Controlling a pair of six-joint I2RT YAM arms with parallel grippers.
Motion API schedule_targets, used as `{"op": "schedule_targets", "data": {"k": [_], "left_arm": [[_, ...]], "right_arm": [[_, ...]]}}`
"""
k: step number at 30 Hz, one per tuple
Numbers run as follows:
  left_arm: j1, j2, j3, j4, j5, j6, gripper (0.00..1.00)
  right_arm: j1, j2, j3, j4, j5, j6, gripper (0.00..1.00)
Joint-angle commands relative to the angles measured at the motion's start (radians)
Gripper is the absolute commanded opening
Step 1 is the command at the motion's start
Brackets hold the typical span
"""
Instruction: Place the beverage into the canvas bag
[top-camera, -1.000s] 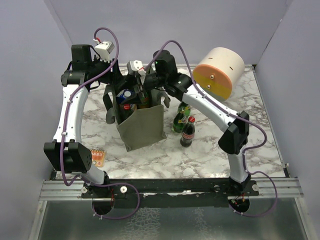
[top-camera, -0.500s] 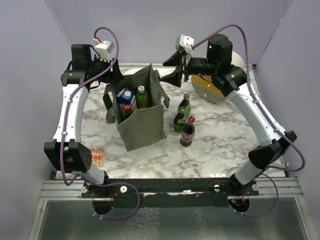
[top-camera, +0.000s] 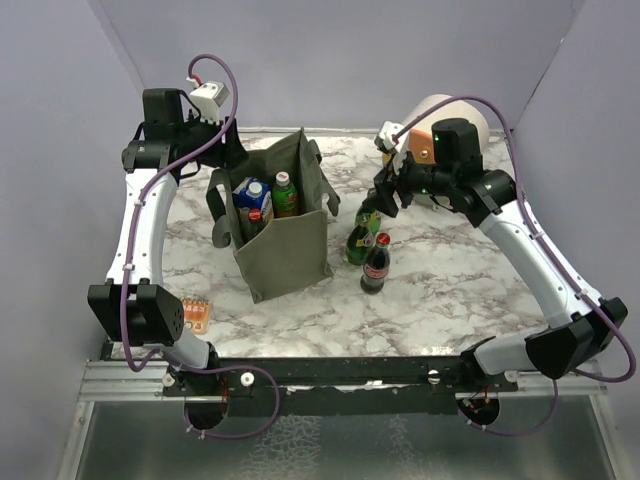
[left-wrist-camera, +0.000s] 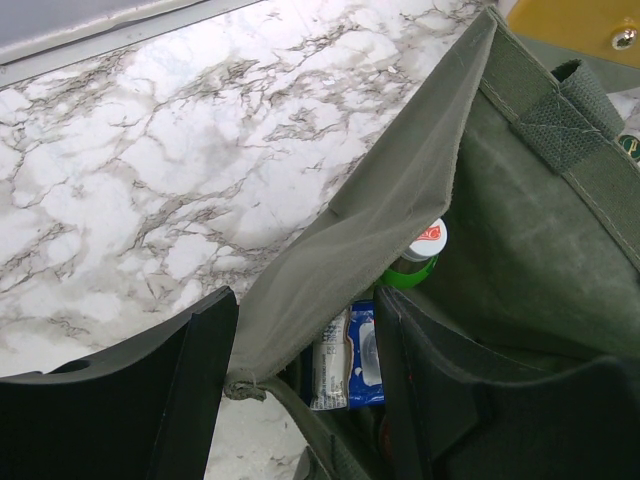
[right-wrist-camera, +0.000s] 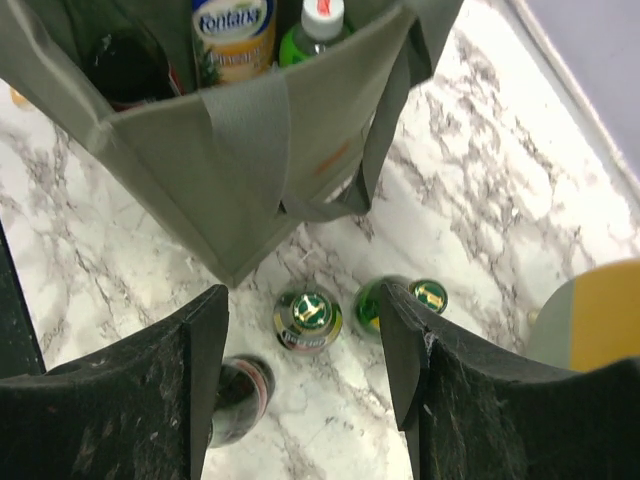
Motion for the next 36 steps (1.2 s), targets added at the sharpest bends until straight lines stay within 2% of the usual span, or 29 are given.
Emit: {"op": "schedule_targets", "data": {"k": [1,13,28,33,36], "left_arm": [[-0.005,-0.013,0.018,0.013,0.031,-0.009,0.59],[-0.006,-0.02,0.017,0.009,0.025,-0.003,0.59],[-0.005,-0.011,0.029,0.003,0.017,0.006,0.59],[-0.005,-0.007,0.033,0.0,0.016,0.01,0.59],[-0.005,-0.007,0.034,-0.001,0.014,0.012,0.59]], "right_arm": [[-0.01,-0.039,-0.076,-0.042,0.09,-0.019,0.61],[-0.01,0.078,-0.115,-0.103,0.023,-0.217,0.61],[-0.009,0.223,-0.104,-0.076,-0.035,-0.282,0.6],[-0.005,0.257,-0.099,-0.063,-0.046,-0.282,0.56],[-0.003,0.267,-0.094,-0.06,-0.051,-0.282,0.5]]}}
